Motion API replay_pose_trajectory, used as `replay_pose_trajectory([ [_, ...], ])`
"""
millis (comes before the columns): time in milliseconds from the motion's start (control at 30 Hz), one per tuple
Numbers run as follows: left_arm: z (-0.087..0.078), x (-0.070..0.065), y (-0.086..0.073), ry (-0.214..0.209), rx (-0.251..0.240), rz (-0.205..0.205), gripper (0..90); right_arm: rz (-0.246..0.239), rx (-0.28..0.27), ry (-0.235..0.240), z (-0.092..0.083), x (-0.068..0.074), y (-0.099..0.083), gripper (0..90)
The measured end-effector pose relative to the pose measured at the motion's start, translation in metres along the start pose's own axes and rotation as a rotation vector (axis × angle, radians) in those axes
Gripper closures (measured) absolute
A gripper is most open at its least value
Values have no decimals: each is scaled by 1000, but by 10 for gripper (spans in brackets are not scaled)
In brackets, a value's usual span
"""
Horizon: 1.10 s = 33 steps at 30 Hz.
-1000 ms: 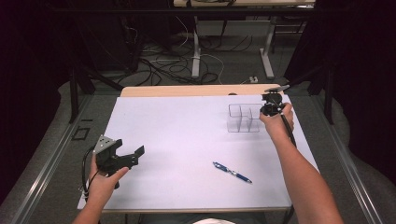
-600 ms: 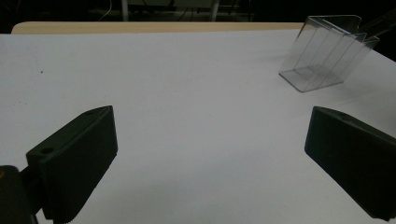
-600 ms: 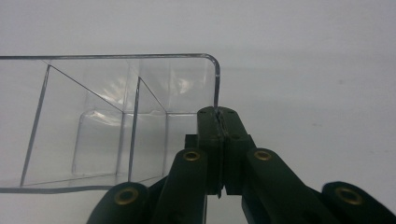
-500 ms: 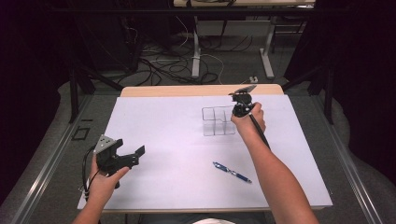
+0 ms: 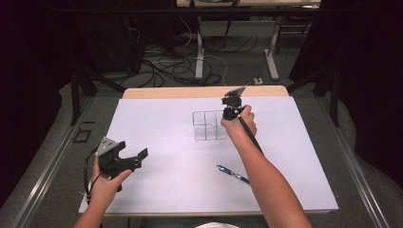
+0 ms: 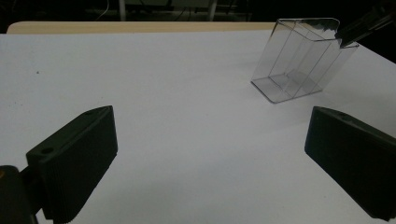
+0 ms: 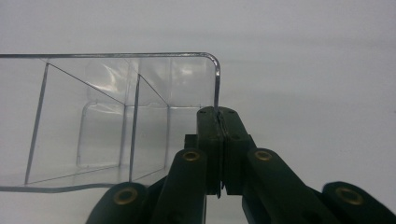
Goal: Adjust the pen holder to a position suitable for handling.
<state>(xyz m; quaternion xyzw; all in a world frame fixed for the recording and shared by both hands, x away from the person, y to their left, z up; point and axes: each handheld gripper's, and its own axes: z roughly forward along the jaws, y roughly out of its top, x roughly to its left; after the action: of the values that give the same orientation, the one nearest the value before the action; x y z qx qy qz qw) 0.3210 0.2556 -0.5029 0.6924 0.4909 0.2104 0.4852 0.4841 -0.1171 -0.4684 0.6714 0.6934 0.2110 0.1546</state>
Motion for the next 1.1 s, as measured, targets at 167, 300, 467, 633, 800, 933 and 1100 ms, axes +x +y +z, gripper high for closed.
replay_pose_trajectory([
  [167, 0, 0, 0, 0, -2, 5, 23, 6, 25, 30, -1, 4, 0, 884],
  [300, 1, 0, 0, 3, -1, 0, 23, -3, 43, 60, -2, 5, -2, 879],
  [467, 2, 0, 0, 3, -1, 1, 23, -4, 70, 82, -4, 5, -3, 874],
  [633, 2, 0, -1, 3, -1, 2, 23, 12, 77, 101, -3, 7, -4, 870],
  [800, 2, 0, 0, 3, -1, 3, 23, 3, 89, 113, -3, 9, -5, 839],
  [933, 1, 1, 0, 4, 1, 4, 23, -11, 82, 133, -2, 8, -5, 767],
  [1100, 1, 1, -1, 6, 0, 4, 23, -37, 49, 170, -7, 7, -4, 701],
])
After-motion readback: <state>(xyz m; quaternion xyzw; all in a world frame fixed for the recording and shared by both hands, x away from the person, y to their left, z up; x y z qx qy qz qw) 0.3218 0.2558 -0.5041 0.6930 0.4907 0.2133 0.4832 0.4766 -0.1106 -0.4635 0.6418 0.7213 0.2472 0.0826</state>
